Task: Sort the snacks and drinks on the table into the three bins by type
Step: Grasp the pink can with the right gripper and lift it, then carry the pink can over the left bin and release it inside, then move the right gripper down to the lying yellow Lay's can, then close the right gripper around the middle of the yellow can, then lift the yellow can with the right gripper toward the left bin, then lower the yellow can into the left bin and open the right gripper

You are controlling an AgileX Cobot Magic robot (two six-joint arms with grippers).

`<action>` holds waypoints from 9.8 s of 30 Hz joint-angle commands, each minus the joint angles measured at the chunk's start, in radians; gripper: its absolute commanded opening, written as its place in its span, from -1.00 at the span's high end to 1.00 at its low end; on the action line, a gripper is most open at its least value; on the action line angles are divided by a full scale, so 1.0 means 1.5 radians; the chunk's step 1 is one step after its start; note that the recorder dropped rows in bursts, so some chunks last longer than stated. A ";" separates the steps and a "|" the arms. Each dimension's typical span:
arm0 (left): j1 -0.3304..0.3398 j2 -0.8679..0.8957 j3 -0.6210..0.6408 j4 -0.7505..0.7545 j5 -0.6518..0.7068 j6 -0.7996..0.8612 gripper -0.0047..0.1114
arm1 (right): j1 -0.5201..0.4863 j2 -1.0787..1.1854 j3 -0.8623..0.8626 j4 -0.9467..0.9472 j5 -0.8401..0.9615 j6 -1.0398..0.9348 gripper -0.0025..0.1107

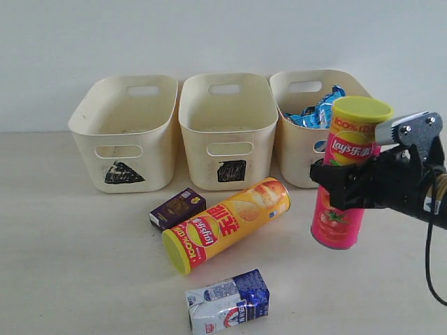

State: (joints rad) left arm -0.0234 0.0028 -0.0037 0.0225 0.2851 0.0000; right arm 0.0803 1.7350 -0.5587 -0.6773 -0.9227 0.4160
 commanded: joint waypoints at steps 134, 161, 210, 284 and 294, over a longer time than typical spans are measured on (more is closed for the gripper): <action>0.002 -0.002 0.002 -0.005 -0.005 -0.005 0.84 | 0.466 0.357 -1.097 0.637 1.429 -0.888 0.96; 0.002 -0.002 0.002 -0.005 -0.005 -0.005 0.84 | 0.392 0.247 -0.833 0.462 1.429 -1.213 0.23; 0.002 -0.002 0.002 -0.005 -0.005 -0.005 0.84 | 0.391 0.368 -0.822 0.406 1.273 -1.241 0.88; 0.002 -0.002 0.002 -0.005 -0.005 -0.005 0.84 | 0.486 0.450 -1.126 0.812 0.557 -0.842 0.94; 0.002 -0.002 0.002 -0.005 -0.005 -0.005 0.84 | 0.451 0.515 -1.178 0.815 0.544 -0.770 0.93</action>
State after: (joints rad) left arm -0.0234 0.0028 -0.0037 0.0225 0.2851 0.0000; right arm 0.7795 2.5052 -2.3136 0.5418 -0.0891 -0.7793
